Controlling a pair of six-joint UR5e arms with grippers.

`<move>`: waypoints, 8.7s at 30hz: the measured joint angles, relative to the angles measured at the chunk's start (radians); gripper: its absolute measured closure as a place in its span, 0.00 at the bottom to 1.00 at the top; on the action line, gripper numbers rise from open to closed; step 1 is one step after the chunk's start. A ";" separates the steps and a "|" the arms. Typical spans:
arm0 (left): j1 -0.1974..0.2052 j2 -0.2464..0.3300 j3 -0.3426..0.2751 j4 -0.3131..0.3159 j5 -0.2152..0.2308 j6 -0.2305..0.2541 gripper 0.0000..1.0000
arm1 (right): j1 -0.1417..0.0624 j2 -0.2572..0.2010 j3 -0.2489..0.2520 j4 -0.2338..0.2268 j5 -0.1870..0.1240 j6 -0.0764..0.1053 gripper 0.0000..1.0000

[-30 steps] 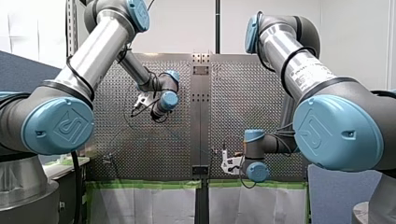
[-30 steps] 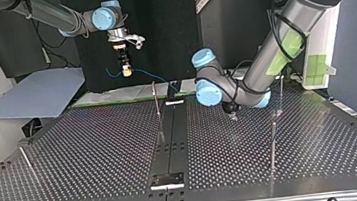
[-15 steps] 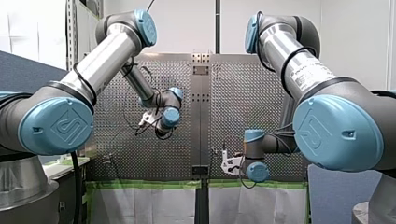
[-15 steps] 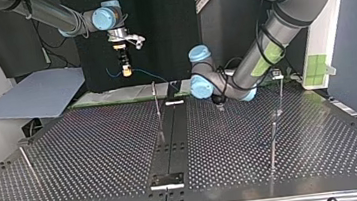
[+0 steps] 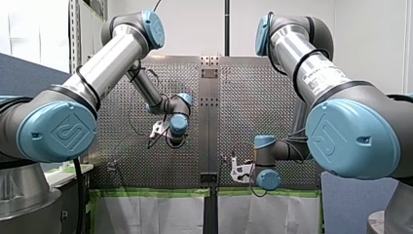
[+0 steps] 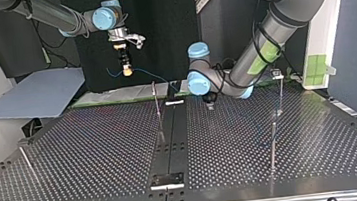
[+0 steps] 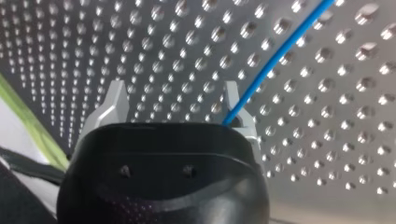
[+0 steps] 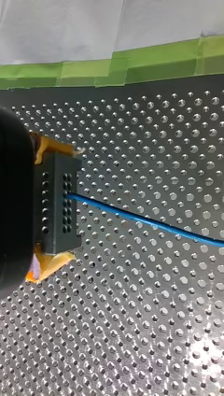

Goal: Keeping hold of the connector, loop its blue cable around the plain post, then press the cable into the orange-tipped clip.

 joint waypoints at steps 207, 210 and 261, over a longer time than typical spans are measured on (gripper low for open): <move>-0.163 -0.209 -0.024 0.450 0.191 -0.358 1.00 | -0.174 -0.001 -0.126 0.131 -0.102 -0.086 1.00; -0.161 -0.209 -0.021 0.446 0.189 -0.354 1.00 | -0.178 -0.001 -0.138 0.153 -0.103 -0.091 1.00; -0.133 -0.209 0.044 0.407 0.188 -0.353 0.75 | -0.233 0.000 -0.232 0.206 -0.133 -0.087 1.00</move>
